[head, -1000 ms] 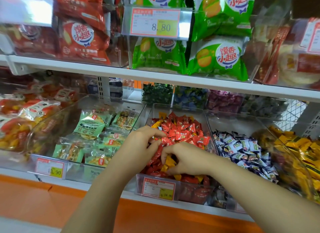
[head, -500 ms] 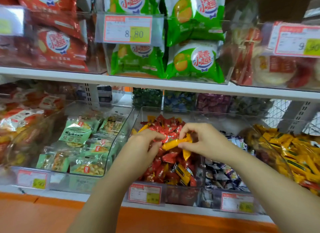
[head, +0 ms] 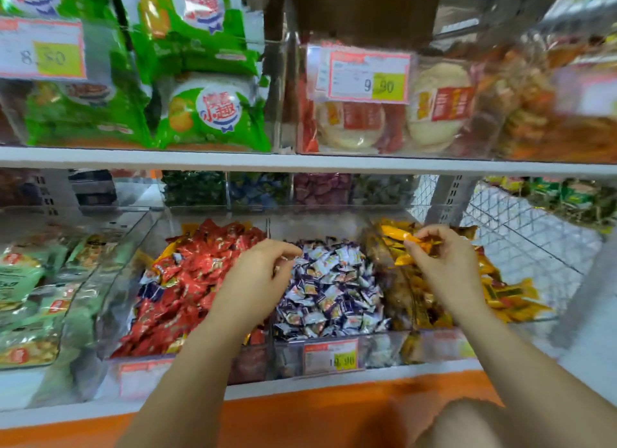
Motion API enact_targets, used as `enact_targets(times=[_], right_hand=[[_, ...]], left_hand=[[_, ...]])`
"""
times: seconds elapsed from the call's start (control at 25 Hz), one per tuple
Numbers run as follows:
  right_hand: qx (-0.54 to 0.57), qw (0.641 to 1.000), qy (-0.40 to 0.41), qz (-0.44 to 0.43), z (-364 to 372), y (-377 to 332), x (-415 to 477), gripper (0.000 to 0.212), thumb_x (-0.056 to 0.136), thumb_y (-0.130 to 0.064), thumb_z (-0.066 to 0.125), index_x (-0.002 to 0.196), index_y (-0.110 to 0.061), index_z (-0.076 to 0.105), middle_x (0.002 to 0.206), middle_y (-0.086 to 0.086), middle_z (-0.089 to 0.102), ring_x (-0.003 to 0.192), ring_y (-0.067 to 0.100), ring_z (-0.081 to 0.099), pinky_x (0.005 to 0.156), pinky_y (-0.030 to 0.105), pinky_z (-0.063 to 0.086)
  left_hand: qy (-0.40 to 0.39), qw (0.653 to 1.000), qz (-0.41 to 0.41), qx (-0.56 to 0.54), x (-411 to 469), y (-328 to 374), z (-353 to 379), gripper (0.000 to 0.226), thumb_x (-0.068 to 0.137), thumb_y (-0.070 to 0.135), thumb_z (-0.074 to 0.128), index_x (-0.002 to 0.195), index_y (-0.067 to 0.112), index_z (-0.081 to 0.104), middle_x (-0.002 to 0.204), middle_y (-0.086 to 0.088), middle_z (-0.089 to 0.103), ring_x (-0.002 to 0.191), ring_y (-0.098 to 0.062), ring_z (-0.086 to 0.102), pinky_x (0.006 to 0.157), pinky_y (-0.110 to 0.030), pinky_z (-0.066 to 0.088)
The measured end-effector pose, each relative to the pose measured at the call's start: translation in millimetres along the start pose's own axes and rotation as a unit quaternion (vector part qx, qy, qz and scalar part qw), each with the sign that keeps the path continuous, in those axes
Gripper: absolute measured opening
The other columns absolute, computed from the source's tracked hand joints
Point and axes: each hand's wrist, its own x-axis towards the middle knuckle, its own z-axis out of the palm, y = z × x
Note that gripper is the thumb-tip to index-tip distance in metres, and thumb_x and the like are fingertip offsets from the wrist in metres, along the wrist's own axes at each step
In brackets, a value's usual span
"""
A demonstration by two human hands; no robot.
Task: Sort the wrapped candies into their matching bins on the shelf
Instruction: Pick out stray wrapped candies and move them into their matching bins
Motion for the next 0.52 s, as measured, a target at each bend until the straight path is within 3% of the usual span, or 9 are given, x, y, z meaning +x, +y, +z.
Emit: enact_targets(times=[0.12, 0.28, 0.4, 0.52], right_hand=[[-0.075, 0.996, 0.035, 0.044, -15, 36, 14, 0.015, 0.080, -0.013, 0.069, 0.078, -0.021, 0.056, 0.076, 0.006, 0.063, 0.070, 0.027, 0.057, 0.064, 0.033, 0.041], [-0.245, 0.969, 0.008, 0.013, -12, 53, 22, 0.013, 0.080, -0.028, 0.070, 0.092, -0.025, 0.065, 0.101, 0.005, 0.067, 0.098, 0.031, 0.054, 0.080, 0.037, 0.041], [-0.340, 0.935, -0.096, -0.021, -7, 51, 20, 0.030, 0.091, -0.036, 0.055, 0.120, -0.033, 0.060, 0.133, -0.008, 0.054, 0.125, 0.024, 0.042, 0.099, 0.043, 0.032], [-0.388, 0.894, -0.224, 0.004, -9, 55, 21, 0.042, 0.100, -0.040, 0.028, 0.142, -0.038, 0.031, 0.152, -0.012, 0.028, 0.143, 0.020, 0.015, 0.112, 0.053, 0.009]], left_hand=[[-0.009, 1.000, -0.010, 0.002, 2, 6, 8, 0.026, 0.095, 0.017, 0.050, 0.116, 0.024, 0.062, 0.113, 0.010, 0.058, 0.104, -0.007, 0.053, 0.092, -0.022, 0.042], [-0.013, 1.000, -0.010, 0.009, 2, 2, 8, 0.025, 0.093, 0.018, 0.052, 0.112, 0.030, 0.062, 0.108, 0.014, 0.058, 0.093, -0.005, 0.056, 0.085, -0.025, 0.046], [-0.011, 1.000, -0.006, 0.023, 1, -2, 7, 0.025, 0.093, 0.017, 0.052, 0.113, 0.030, 0.063, 0.106, 0.017, 0.056, 0.093, -0.002, 0.054, 0.080, -0.020, 0.040], [-0.009, 1.000, 0.002, 0.025, -1, -2, 3, 0.025, 0.093, 0.016, 0.053, 0.114, 0.027, 0.063, 0.105, 0.016, 0.056, 0.095, -0.002, 0.052, 0.081, -0.017, 0.038]])
